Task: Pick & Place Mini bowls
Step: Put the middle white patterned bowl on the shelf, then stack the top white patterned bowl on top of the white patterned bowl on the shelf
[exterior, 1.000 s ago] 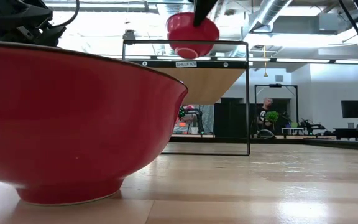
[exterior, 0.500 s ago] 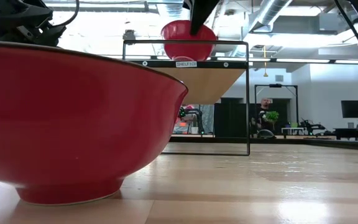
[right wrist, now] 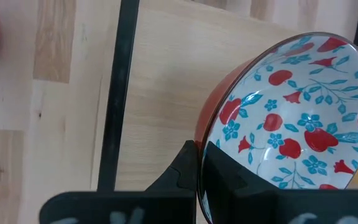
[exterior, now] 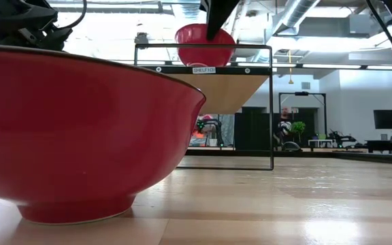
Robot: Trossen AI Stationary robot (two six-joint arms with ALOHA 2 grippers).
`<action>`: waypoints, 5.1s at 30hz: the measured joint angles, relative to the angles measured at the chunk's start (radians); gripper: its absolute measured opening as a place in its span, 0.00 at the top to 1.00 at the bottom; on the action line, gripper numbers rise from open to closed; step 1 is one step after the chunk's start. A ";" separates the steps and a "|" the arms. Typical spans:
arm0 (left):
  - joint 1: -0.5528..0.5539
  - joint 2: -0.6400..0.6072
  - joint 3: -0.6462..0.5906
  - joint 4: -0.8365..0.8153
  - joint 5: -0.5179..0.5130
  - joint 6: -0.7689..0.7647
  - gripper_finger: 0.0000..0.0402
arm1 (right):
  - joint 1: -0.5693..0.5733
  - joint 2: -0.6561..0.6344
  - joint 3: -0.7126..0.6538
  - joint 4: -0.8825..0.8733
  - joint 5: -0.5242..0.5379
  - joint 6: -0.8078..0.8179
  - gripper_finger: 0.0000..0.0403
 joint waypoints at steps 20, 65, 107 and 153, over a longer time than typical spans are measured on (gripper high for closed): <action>0.000 0.000 0.000 0.000 0.000 0.000 0.70 | -0.019 -0.001 -0.059 0.030 -0.017 0.028 1.00; 0.000 0.000 0.000 0.000 0.000 0.000 0.70 | 0.004 -0.008 -0.073 0.038 -0.076 0.053 0.78; 0.000 0.125 0.157 -0.035 0.000 0.000 0.70 | 0.024 -0.782 -0.850 0.572 -0.061 0.308 1.00; 0.169 0.642 0.875 -1.186 0.005 0.047 0.70 | 0.024 -2.025 -2.179 1.733 -0.207 0.361 1.00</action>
